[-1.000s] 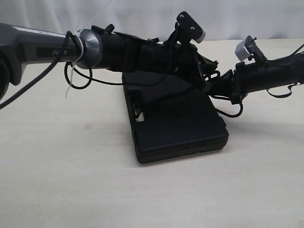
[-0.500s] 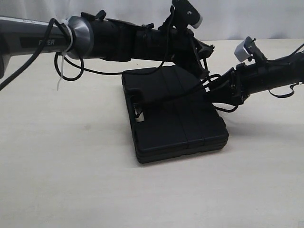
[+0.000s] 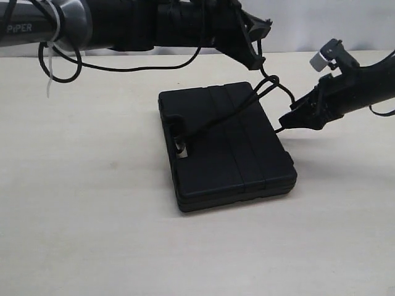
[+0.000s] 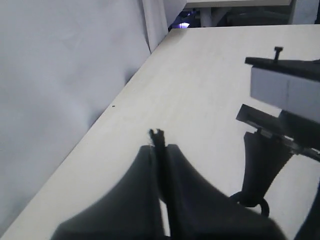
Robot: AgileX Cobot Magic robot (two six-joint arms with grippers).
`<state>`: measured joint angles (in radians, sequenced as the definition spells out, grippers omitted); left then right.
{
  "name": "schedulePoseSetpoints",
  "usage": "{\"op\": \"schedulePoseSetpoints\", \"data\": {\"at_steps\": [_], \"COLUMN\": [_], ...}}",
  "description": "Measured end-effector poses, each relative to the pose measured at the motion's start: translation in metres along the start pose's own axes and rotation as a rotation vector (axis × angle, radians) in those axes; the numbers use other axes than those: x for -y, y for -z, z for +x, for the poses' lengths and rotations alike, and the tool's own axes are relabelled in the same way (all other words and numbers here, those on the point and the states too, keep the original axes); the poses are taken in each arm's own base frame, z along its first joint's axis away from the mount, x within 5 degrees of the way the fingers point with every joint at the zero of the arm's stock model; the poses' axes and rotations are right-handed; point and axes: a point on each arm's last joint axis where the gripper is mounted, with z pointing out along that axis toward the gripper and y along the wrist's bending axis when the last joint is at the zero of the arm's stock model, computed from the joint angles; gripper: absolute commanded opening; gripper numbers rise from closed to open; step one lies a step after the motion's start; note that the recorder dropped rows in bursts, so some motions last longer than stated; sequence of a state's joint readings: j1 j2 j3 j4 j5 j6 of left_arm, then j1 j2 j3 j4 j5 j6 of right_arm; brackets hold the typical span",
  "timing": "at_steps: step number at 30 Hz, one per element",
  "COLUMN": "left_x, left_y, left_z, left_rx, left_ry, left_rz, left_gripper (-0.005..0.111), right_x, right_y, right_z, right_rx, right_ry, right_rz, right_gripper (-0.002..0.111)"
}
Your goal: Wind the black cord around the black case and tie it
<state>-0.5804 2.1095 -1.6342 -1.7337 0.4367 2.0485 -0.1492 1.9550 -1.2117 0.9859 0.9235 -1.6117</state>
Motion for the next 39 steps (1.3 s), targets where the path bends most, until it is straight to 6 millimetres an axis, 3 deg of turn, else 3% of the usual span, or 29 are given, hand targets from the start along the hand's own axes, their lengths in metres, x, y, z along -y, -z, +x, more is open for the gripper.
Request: {"op": "schedulePoseSetpoints", "data": {"at_steps": [9,18,23,27,35,39], "left_x": [0.002,0.009,0.01,0.013,0.018,0.018], "left_y": [0.002,0.003,0.003,0.003,0.004,0.005], "left_z": [-0.004,-0.003,-0.003,-0.004,-0.006,-0.008], "left_rx": [0.015,0.0,0.002,0.012,0.033,0.041], "left_ry": [-0.009,-0.055,-0.057,-0.056,-0.056,-0.047], "left_rz": [0.02,0.096,0.113,0.14,0.195,0.193], "left_gripper": [0.0,0.0,0.0,0.0,0.0,0.0], "right_x": [0.007,-0.017,-0.025,-0.025,-0.023,-0.017], "right_y": [0.003,0.031,0.026,0.009,-0.009,-0.026], "right_z": [0.002,-0.031,-0.043,-0.044,-0.039,-0.026], "right_rx": [-0.028,0.137,0.202,0.17,0.106,0.053], "right_ry": [-0.081,-0.055,-0.022,-0.023,-0.011,-0.01], "right_rz": [0.096,0.029,0.008,0.139,0.344,0.33], "right_gripper": [0.058,0.058,0.053,0.044,0.006,0.005]}}
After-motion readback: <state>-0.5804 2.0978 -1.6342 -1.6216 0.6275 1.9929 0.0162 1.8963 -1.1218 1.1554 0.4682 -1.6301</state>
